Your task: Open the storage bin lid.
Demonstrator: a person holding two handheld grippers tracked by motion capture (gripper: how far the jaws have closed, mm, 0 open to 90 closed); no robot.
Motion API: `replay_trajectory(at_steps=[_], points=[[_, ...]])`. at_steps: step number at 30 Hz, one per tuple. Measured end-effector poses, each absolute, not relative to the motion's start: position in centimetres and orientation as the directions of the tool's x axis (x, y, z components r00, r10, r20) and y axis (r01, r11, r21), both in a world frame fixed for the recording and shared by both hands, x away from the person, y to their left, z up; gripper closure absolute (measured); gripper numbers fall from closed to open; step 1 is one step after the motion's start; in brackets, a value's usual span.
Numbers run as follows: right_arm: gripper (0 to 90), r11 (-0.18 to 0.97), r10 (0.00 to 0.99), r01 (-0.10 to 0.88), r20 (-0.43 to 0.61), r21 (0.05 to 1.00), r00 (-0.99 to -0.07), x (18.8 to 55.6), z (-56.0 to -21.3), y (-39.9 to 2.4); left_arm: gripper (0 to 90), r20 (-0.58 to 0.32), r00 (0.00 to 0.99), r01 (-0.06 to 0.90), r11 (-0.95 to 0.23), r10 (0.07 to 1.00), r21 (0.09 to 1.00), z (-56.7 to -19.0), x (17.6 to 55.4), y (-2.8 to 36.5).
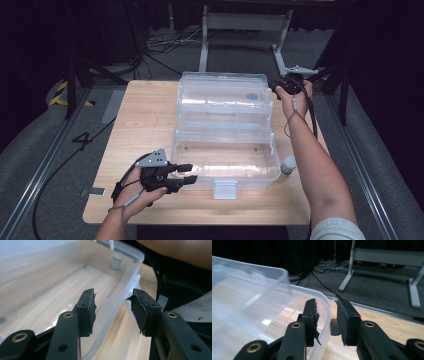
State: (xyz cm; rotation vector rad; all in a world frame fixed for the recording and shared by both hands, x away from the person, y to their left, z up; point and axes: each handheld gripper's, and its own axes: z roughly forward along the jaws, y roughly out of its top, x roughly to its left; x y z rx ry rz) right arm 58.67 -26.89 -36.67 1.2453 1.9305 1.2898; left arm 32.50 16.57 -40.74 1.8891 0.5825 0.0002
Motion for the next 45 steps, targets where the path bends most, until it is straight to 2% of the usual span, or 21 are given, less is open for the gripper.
replay_trajectory(at_steps=[4,6,9,13,28,34,45], points=[[66.9,0.142,0.874,0.376,0.063,0.916,-0.483,56.9,-35.5,-27.4,51.2,-0.222,0.874,0.367,-0.286,0.432,0.885,-40.0,32.6,16.7],[65.6,0.147,0.865,0.358,0.055,0.922,-0.499,55.7,-34.9,-27.8,50.5,-0.216,0.839,0.397,-0.292,0.499,0.870,-39.6,32.7,16.9],[64.8,0.164,0.861,0.341,0.034,0.926,-0.507,54.4,-34.4,-28.2,50.0,-0.245,0.801,0.441,-0.262,0.547,0.858,-38.9,32.8,17.4],[64.4,0.192,0.864,0.334,0.003,0.923,-0.504,52.8,-34.0,-29.3,49.3,-0.259,0.787,0.444,-0.222,0.560,0.868,-38.3,33.0,18.1],[60.9,0.227,0.846,0.305,-0.033,0.925,-0.531,46.6,-33.3,-31.5,47.8,-0.195,0.760,0.425,-0.246,0.620,0.871,-37.3,35.2,20.6],[57.6,0.234,0.827,0.289,-0.033,0.928,-0.562,44.8,-33.0,-31.8,47.2,-0.209,0.683,0.487,-0.223,0.700,0.844,-37.5,36.1,21.1],[53.9,0.267,0.789,0.308,-0.024,0.913,-0.613,42.4,-33.1,-32.4,44.5,-0.209,0.683,0.485,-0.220,0.700,0.846,-37.9,36.1,22.2]])
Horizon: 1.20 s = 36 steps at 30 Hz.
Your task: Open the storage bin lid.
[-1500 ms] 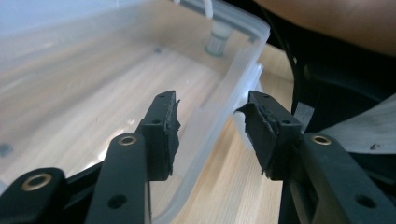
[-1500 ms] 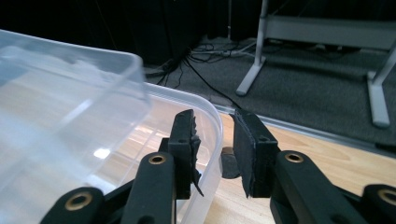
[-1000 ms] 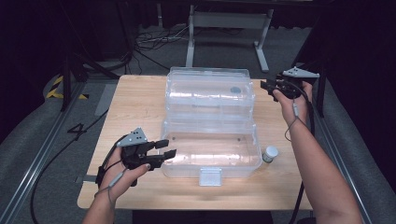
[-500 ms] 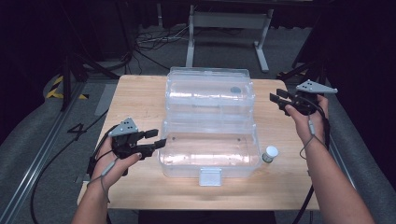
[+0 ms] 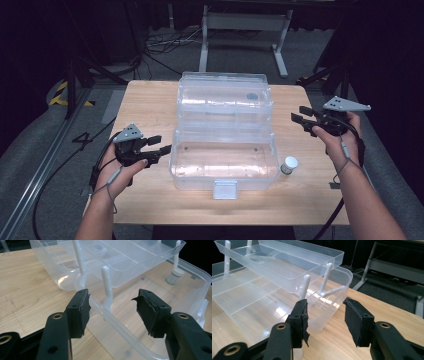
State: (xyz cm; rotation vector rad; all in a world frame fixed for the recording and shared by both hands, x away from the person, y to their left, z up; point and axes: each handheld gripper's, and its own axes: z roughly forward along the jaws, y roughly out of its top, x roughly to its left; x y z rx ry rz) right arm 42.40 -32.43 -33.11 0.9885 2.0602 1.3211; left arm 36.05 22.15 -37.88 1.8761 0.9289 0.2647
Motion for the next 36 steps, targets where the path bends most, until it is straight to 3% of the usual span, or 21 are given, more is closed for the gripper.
replay_trajectory(at_steps=[13,36], points=[[47.1,0.291,0.779,0.368,0.004,0.883,-0.627,41.3,-33.3,-33.3,46.0,-0.241,0.688,0.488,-0.191,0.685,0.852,-38.3,36.5,23.1],[44.0,0.391,0.736,0.439,0.011,0.809,-0.677,40.8,-34.1,-33.8,49.3,-0.239,0.674,0.493,-0.185,0.699,0.850,-38.2,36.1,24.0]])
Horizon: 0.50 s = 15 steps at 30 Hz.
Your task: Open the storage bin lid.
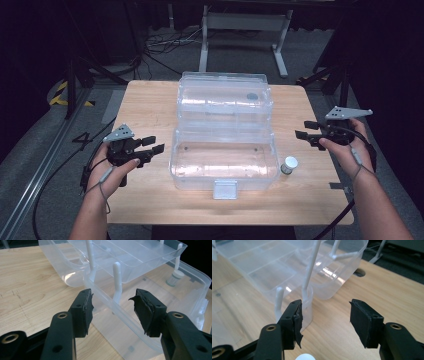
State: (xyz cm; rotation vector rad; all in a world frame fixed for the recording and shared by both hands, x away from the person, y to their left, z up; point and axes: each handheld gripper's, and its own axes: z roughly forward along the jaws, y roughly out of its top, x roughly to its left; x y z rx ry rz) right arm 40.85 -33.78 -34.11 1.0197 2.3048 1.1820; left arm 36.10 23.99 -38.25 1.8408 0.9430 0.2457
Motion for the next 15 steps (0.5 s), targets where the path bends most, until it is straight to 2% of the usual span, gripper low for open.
replay_trajectory(at_steps=[15], points=[[43.9,0.530,0.677,0.483,-0.005,0.697,-0.736,41.40,-35.21,-32.90,47.5,-0.255,0.664,0.504,-0.167,0.703,0.848,-38.42,35.78,24.39]])
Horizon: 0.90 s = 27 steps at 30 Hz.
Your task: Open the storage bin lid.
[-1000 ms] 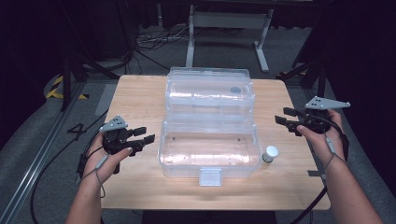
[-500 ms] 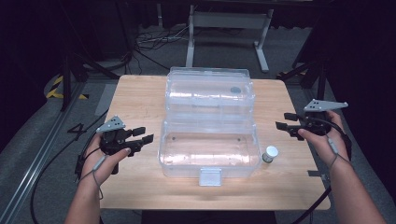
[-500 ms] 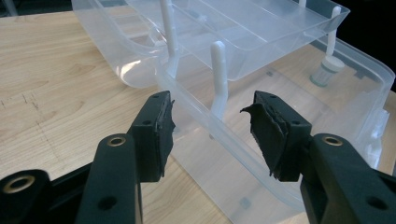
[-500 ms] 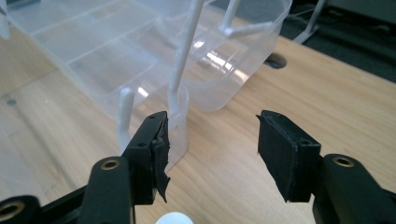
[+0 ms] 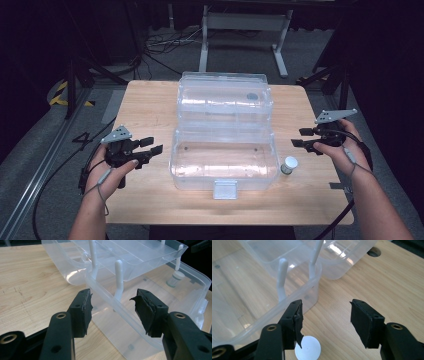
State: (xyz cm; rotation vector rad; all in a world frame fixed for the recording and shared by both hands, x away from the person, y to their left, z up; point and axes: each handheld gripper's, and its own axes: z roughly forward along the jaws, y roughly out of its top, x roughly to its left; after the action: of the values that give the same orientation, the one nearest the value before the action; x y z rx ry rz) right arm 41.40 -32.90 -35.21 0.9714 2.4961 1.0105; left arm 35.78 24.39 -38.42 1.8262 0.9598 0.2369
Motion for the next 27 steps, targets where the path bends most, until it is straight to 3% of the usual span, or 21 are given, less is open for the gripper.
replay_trajectory(at_steps=[27], points=[[40.6,0.661,0.608,0.528,0.031,0.533,-0.793,41.8,-37.5,-31.7,45.5,-0.263,0.658,0.503,-0.152,0.706,0.851,-38.6,35.8,24.8]])
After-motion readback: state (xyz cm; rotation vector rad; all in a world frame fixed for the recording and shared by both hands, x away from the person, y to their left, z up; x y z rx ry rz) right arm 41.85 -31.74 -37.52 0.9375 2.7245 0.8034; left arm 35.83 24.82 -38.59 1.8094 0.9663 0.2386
